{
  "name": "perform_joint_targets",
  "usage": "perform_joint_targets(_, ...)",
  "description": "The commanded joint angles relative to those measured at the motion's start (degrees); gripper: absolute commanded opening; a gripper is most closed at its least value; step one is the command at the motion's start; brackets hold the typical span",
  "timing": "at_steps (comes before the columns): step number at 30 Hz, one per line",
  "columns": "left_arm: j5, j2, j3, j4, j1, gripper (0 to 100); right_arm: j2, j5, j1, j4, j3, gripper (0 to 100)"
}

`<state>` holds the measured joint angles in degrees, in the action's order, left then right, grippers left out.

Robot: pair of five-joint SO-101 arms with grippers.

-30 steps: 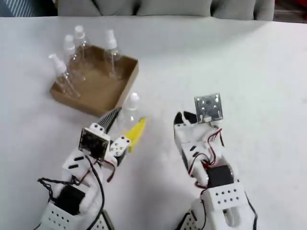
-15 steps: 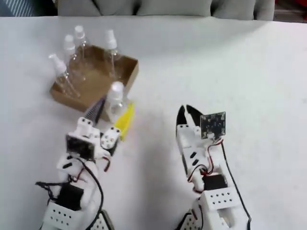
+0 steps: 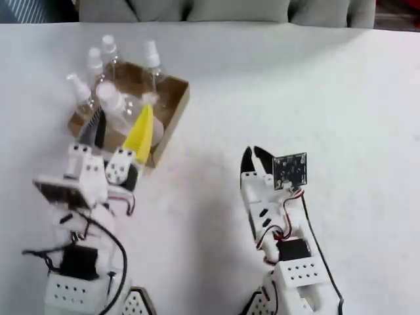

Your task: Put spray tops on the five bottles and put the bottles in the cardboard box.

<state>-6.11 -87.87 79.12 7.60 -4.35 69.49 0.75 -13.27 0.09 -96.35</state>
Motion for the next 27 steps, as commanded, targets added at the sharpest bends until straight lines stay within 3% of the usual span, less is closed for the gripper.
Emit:
perform_joint_targets(1, -0.9, 20.9, -15.7, -4.2, 1.1, 2, 0.1, -0.5, 0.5, 0.3, -0.4, 1.9)
perform_joint_targets(10, -6.9, 47.8, -20.0, -23.4, 8.7, 2, 0.0, -0.5, 0.5, 0.3, -0.4, 1.9)
perform_joint_targets(20, -6.8, 71.3, -17.9, -51.5, 8.5, 2, 0.0, -0.5, 0.5, 0.3, -0.4, 1.9)
perform_joint_targets(27, -6.3, 84.2, -21.5, -57.1, 8.2, 2, 0.0, -0.5, 0.5, 0.3, -0.4, 1.9)
